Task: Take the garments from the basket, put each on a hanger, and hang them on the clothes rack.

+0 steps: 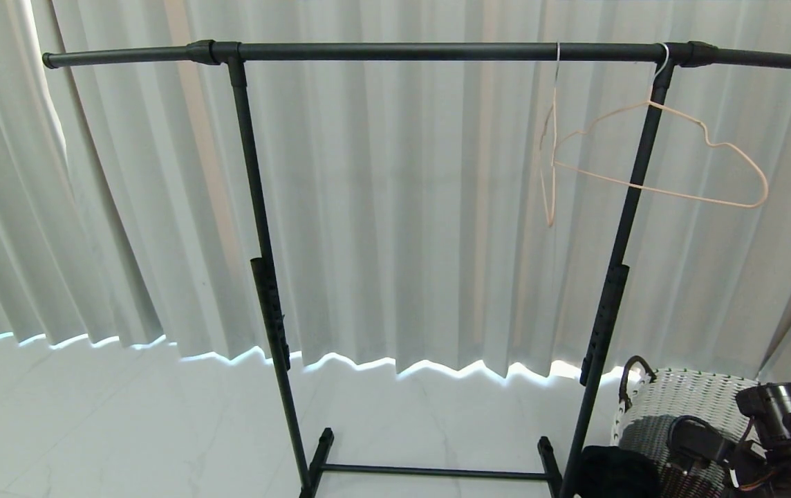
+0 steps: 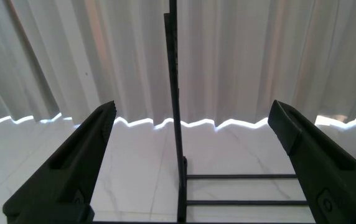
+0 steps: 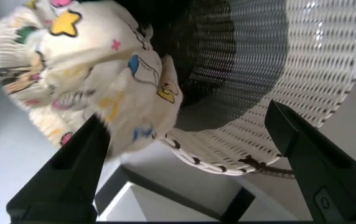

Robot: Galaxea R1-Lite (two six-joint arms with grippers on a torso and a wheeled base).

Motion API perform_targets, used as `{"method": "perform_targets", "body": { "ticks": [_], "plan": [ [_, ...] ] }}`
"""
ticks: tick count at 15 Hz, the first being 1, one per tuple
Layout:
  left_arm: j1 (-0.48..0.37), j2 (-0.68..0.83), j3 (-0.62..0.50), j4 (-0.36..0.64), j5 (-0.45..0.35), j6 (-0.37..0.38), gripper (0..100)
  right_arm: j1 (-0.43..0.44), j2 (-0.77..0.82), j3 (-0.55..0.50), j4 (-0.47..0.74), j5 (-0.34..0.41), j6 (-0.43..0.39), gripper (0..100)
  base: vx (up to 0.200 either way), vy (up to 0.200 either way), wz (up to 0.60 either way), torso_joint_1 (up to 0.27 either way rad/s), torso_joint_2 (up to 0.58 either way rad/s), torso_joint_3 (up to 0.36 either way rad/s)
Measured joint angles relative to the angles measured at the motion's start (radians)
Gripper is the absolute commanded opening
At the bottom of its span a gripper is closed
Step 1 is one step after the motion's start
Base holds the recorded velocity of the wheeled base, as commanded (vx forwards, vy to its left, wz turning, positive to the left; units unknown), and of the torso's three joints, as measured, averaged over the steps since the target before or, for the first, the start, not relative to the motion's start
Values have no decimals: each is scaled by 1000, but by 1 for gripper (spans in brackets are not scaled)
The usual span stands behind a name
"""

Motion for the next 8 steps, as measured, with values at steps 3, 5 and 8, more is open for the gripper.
{"method": "perform_targets", "body": {
  "ticks": [3,5,8],
  "plan": [
    [0,0,0,0,0,0,100,-15,67,-1,-41,-3,1,0,0,0,0,0,0,0],
    [0,0,0,0,0,0,100,-17,84,2,-78,-16,1,0,0,0,0,0,0,0],
    [0,0,0,0,0,0,100,-18,41,16,-84,-38,3,0,0,0,0,0,0,0]
  ]
}}
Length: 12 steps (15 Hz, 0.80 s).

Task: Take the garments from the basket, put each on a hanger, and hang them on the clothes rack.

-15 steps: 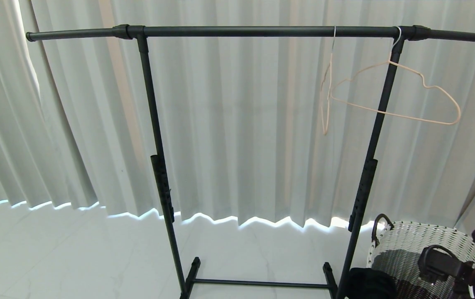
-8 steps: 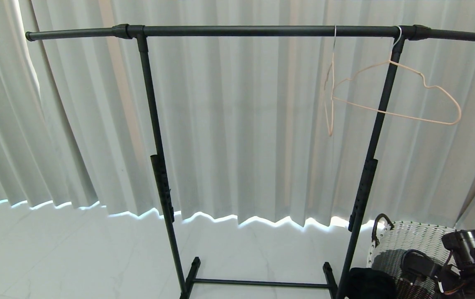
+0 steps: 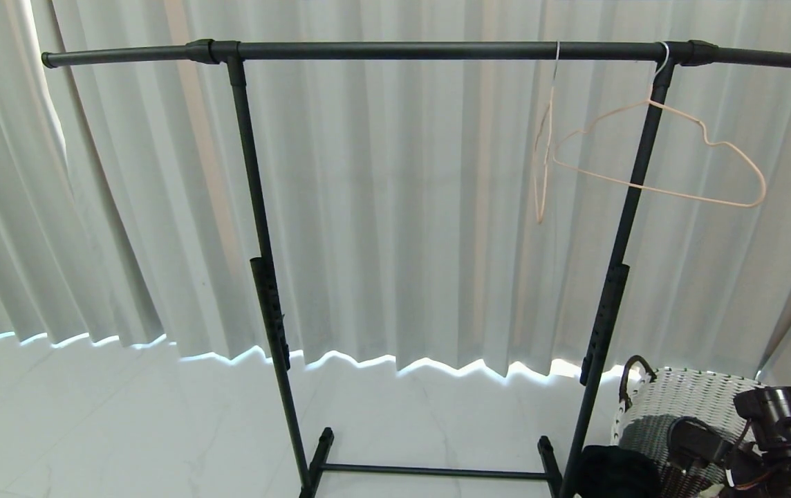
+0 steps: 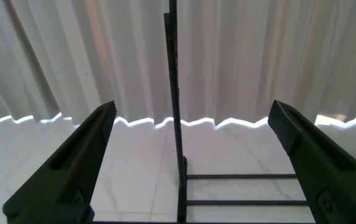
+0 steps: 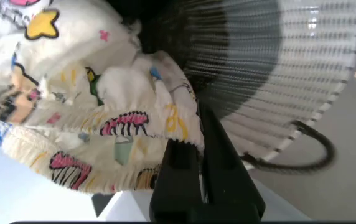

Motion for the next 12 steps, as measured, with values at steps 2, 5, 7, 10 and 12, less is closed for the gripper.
{"method": "perform_targets", "body": {
  "ticks": [2,5,7,10,12],
  "plan": [
    [0,0,0,0,0,1,100,0,-105,-4,70,-3,4,0,0,0,0,0,0,0],
    [0,0,0,0,0,5,100,1,-344,-126,487,-2,28,0,-200,0,0,4,1,-1],
    [0,0,0,0,0,5,100,27,-518,-319,856,1,59,0,-200,0,0,2,5,2],
    [0,0,0,0,0,2,100,112,-694,-637,1237,3,124,0,-200,0,0,6,4,4],
    [0,0,0,0,0,1,100,177,-753,-800,1378,3,147,0,-200,0,0,2,5,0]
  ]
}}
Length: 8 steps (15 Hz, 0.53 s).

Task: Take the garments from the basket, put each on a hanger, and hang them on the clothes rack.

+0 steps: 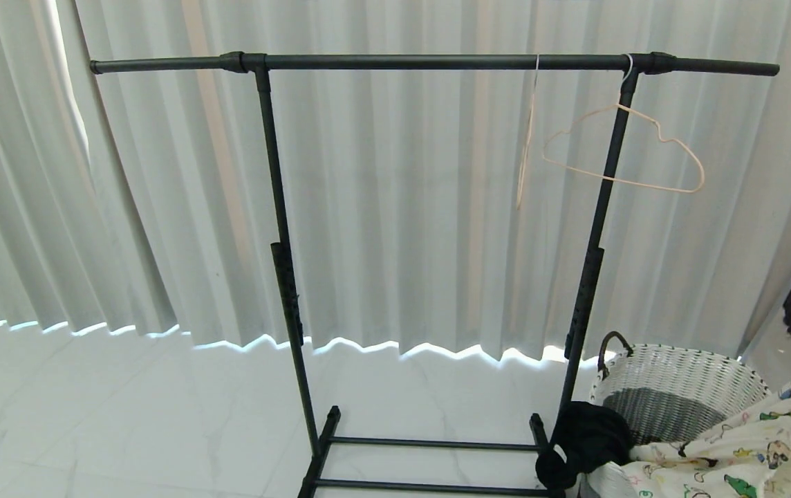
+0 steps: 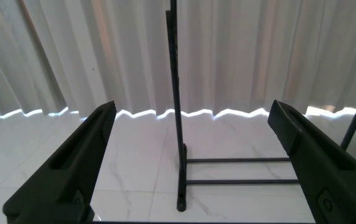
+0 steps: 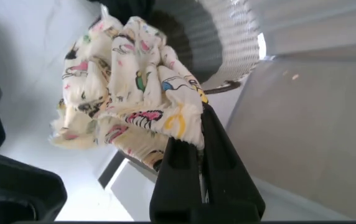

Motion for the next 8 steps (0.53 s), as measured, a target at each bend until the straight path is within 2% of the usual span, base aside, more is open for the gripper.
{"method": "perform_targets", "body": {
  "ticks": [2,5,8],
  "plan": [
    [0,0,0,0,0,7,100,53,-31,-103,103,0,9,0,0,0,0,0,0,0],
    [0,0,0,0,0,9,100,118,-34,-161,119,0,32,0,0,0,0,0,0,0],
    [0,0,0,0,0,8,100,241,12,-240,169,4,114,0,0,0,0,0,0,0]
  ]
}}
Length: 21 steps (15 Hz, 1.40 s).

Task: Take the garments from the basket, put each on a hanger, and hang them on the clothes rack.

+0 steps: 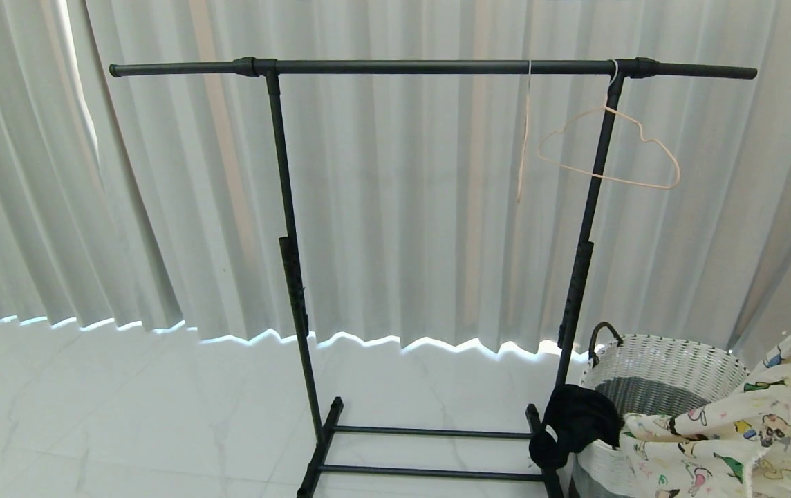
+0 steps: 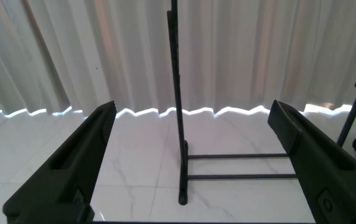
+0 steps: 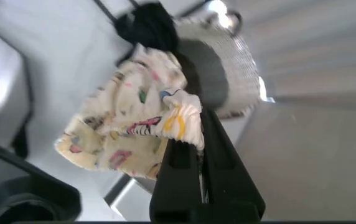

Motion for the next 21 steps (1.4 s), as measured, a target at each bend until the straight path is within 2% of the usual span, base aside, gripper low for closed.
{"method": "perform_targets", "body": {
  "ticks": [3,4,6,8,10,12,13,16,18,21],
  "plan": [
    [0,0,0,0,2,-13,100,132,93,-106,40,23,70,0,0,0,0,0,0,0],
    [0,0,0,0,4,-21,0,167,128,-140,44,25,97,0,0,0,0,0,0,0],
    [0,0,0,-1,1,-25,0,227,193,-205,44,27,170,0,0,0,0,0,0,0],
    [0,0,-15,-3,-10,-27,0,262,239,-240,44,28,207,0,0,0,0,0,0,0],
    [-10,26,-98,-10,-44,-62,0,285,272,-263,40,37,214,0,0,0,0,0,0,0],
    [-31,137,-225,-15,-63,-102,0,299,304,-276,8,44,216,0,0,0,0,0,0,0],
    [-40,219,-290,-16,-68,-107,100,303,319,-280,-26,45,221,0,0,0,0,0,0,0],
    [-94,527,-473,-41,-77,-102,100,307,360,-302,-59,48,249,0,0,0,0,0,0,0],
    [-200,725,-550,-71,-82,-144,100,310,382,-323,-63,63,255,0,0,0,0,0,0,0],
    [-389,962,-605,-124,-84,-182,100,311,409,-344,-83,72,257,0,0,0,0,0,0,0]
  ]
}}
